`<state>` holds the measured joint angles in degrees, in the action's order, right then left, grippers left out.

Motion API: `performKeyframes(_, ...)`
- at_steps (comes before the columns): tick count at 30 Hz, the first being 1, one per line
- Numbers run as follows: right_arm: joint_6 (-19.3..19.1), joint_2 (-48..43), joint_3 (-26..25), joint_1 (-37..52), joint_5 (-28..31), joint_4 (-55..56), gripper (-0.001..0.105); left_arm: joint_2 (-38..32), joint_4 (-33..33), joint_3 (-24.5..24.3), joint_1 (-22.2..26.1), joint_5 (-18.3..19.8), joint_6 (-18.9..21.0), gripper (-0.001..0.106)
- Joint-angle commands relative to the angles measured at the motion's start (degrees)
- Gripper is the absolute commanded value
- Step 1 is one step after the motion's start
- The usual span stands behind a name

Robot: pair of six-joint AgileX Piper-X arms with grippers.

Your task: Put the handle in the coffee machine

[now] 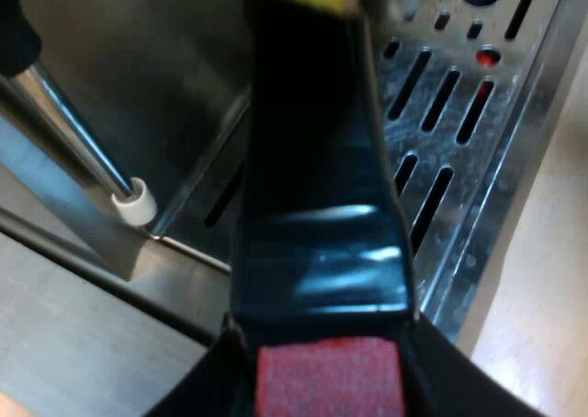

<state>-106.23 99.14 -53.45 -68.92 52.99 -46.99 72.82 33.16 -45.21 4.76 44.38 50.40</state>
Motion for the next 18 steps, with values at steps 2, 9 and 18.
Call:
performKeyframes(2, -0.74, -0.11, -0.06, 0.11, -0.1, -0.8, 0.098, -0.79, -3.92, -1.08, 0.11, 7.08, 1.87, 0.0)
performKeyframes(9, -0.74, -0.11, -0.06, 0.11, -0.1, -0.8, 0.098, -0.79, -3.46, -1.49, 0.11, 6.56, 4.65, 0.0)
performKeyframes(18, -0.61, -0.11, -0.06, 0.11, -0.1, -0.8, 0.098, -0.79, 3.51, -7.13, 0.11, 7.87, 3.86, 0.0)
